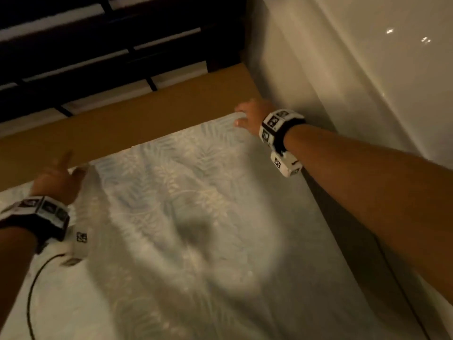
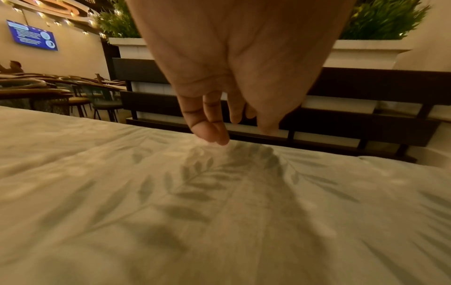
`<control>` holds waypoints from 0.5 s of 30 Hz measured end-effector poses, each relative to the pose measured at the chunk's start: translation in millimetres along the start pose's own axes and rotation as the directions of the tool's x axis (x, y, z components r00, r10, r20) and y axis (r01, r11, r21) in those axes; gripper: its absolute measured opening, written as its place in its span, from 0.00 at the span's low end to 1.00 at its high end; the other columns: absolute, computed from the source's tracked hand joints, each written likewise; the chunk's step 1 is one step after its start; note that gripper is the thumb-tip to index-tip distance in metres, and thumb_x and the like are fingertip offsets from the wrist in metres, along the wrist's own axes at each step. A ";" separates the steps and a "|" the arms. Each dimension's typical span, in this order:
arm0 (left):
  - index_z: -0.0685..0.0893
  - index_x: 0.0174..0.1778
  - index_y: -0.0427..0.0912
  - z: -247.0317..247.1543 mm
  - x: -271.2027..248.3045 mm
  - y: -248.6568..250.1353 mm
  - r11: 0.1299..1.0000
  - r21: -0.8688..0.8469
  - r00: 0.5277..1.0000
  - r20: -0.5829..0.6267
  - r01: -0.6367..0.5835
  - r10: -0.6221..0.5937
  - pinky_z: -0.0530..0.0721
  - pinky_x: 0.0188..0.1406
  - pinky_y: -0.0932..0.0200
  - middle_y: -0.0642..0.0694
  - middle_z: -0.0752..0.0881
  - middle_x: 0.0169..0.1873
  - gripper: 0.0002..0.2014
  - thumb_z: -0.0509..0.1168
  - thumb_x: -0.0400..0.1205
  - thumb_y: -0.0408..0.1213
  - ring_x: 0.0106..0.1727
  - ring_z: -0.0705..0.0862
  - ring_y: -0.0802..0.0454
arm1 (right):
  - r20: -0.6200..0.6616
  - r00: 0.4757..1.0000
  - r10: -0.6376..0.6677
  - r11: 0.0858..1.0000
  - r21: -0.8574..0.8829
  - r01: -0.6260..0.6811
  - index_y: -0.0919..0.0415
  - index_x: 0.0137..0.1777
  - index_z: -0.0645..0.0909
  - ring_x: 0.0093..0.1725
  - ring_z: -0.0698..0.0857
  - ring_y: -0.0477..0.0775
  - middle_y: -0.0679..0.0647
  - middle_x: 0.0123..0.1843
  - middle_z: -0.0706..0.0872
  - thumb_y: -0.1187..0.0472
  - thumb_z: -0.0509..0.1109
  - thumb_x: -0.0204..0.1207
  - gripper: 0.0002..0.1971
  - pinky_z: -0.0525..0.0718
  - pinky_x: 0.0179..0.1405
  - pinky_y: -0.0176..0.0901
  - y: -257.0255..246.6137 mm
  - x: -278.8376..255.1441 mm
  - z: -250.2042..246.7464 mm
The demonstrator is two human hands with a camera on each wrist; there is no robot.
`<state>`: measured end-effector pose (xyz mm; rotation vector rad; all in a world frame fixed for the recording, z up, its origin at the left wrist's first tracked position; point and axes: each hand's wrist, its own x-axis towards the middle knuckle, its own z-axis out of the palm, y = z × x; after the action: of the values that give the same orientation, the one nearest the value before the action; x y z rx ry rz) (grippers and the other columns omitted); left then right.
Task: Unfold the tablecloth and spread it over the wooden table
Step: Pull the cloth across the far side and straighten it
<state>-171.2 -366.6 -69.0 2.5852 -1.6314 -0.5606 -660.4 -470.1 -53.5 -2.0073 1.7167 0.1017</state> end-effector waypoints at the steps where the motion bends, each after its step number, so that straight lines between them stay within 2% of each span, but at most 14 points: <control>1: 0.64 0.82 0.55 10.5 23.1 -12.3 1.000 -0.014 1.000 0.022 -0.017 0.018 0.78 0.65 0.31 0.34 0.74 0.77 0.29 0.57 0.85 0.56 0.68 0.78 0.25 | -0.014 1.000 -0.003 0.999 0.052 0.003 0.56 0.72 0.79 0.67 0.82 0.61 0.58 0.70 0.83 0.46 0.70 0.80 0.24 0.78 0.63 0.47 7.3 6.9 -3.3; 3: 0.74 0.76 0.53 33.8 59.7 -33.2 0.999 0.001 0.996 0.068 -0.054 0.054 0.82 0.58 0.33 0.34 0.82 0.68 0.28 0.53 0.82 0.61 0.58 0.83 0.28 | -0.050 0.999 -0.006 0.995 0.100 0.011 0.58 0.64 0.85 0.47 0.86 0.46 0.54 0.55 0.87 0.50 0.71 0.80 0.17 0.80 0.43 0.36 21.9 15.5 -12.1; 4: 0.77 0.71 0.53 38.7 60.1 -24.9 0.999 0.015 0.996 0.084 -0.037 0.035 0.84 0.53 0.34 0.33 0.85 0.63 0.27 0.50 0.82 0.62 0.53 0.84 0.29 | -0.061 0.998 -0.002 0.996 0.093 0.008 0.59 0.62 0.87 0.36 0.84 0.37 0.53 0.51 0.87 0.53 0.71 0.81 0.14 0.79 0.33 0.29 29.5 19.1 -16.8; 5: 0.80 0.67 0.53 37.5 48.4 -4.1 0.999 0.031 0.997 0.075 -0.012 0.009 0.85 0.49 0.36 0.34 0.87 0.57 0.26 0.49 0.82 0.63 0.49 0.85 0.30 | -0.079 0.997 0.014 0.995 0.096 -0.006 0.59 0.60 0.88 0.29 0.83 0.34 0.53 0.50 0.88 0.55 0.70 0.82 0.12 0.77 0.30 0.24 35.6 21.5 -22.3; 6: 0.81 0.63 0.54 33.4 34.3 19.8 0.997 0.073 0.999 0.054 -0.003 -0.001 0.86 0.47 0.37 0.34 0.87 0.53 0.25 0.48 0.82 0.63 0.46 0.85 0.30 | -0.103 0.994 0.036 0.995 0.097 -0.026 0.59 0.59 0.89 0.28 0.82 0.34 0.54 0.52 0.90 0.56 0.69 0.82 0.12 0.79 0.34 0.23 41.9 23.4 -27.7; 7: 0.81 0.61 0.55 30.9 22.8 38.9 0.994 0.104 0.999 0.030 -0.013 0.010 0.86 0.47 0.39 0.35 0.87 0.51 0.23 0.49 0.83 0.62 0.46 0.85 0.30 | -0.132 0.990 0.058 0.995 0.089 -0.046 0.58 0.59 0.89 0.31 0.84 0.38 0.56 0.55 0.91 0.56 0.69 0.82 0.12 0.83 0.44 0.29 46.3 23.6 -32.6; 9: 0.83 0.62 0.53 27.8 8.0 61.5 0.991 0.112 0.998 0.029 -0.067 0.064 0.86 0.49 0.41 0.35 0.88 0.54 0.21 0.51 0.85 0.59 0.50 0.86 0.30 | -0.161 0.982 0.095 0.994 0.062 -0.086 0.57 0.60 0.89 0.45 0.89 0.55 0.58 0.59 0.91 0.57 0.67 0.83 0.12 0.84 0.59 0.45 51.5 19.2 -37.8; 10: 0.82 0.64 0.52 25.2 2.3 67.8 0.991 0.100 0.996 0.045 -0.083 0.079 0.85 0.52 0.41 0.35 0.88 0.57 0.20 0.53 0.85 0.56 0.53 0.85 0.30 | -0.166 0.980 0.106 0.993 0.061 -0.098 0.56 0.62 0.88 0.53 0.89 0.61 0.59 0.62 0.90 0.58 0.67 0.83 0.13 0.83 0.63 0.48 51.3 15.0 -38.9; 12: 0.78 0.73 0.50 19.2 -11.5 74.8 0.995 0.048 0.994 0.072 -0.085 0.081 0.82 0.61 0.40 0.35 0.83 0.67 0.21 0.56 0.86 0.52 0.63 0.82 0.30 | -0.192 0.975 0.111 0.992 0.075 -0.098 0.55 0.70 0.82 0.66 0.84 0.64 0.60 0.69 0.85 0.57 0.67 0.83 0.17 0.79 0.68 0.49 46.5 1.7 -38.6; 14: 0.71 0.79 0.48 11.2 -36.6 73.6 0.998 -0.022 0.997 0.044 -0.067 0.068 0.78 0.68 0.38 0.34 0.77 0.74 0.25 0.58 0.86 0.50 0.70 0.78 0.29 | -0.234 0.969 0.082 0.993 0.104 -0.059 0.56 0.77 0.74 0.70 0.80 0.66 0.63 0.72 0.82 0.55 0.67 0.82 0.24 0.76 0.69 0.52 39.2 -20.7 -32.1; 15: 0.70 0.80 0.47 7.2 -54.7 69.1 0.995 -0.053 0.997 0.005 -0.081 0.081 0.77 0.68 0.37 0.33 0.76 0.75 0.26 0.60 0.85 0.49 0.69 0.79 0.29 | -0.256 0.966 0.048 0.993 0.118 -0.018 0.57 0.78 0.73 0.70 0.80 0.67 0.64 0.72 0.81 0.56 0.68 0.81 0.25 0.76 0.69 0.53 35.8 -38.1 -25.3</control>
<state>-254.5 -348.4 -45.2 2.4702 -1.6913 -0.5994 -708.5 -449.0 -28.7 -1.9771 1.8671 -0.2536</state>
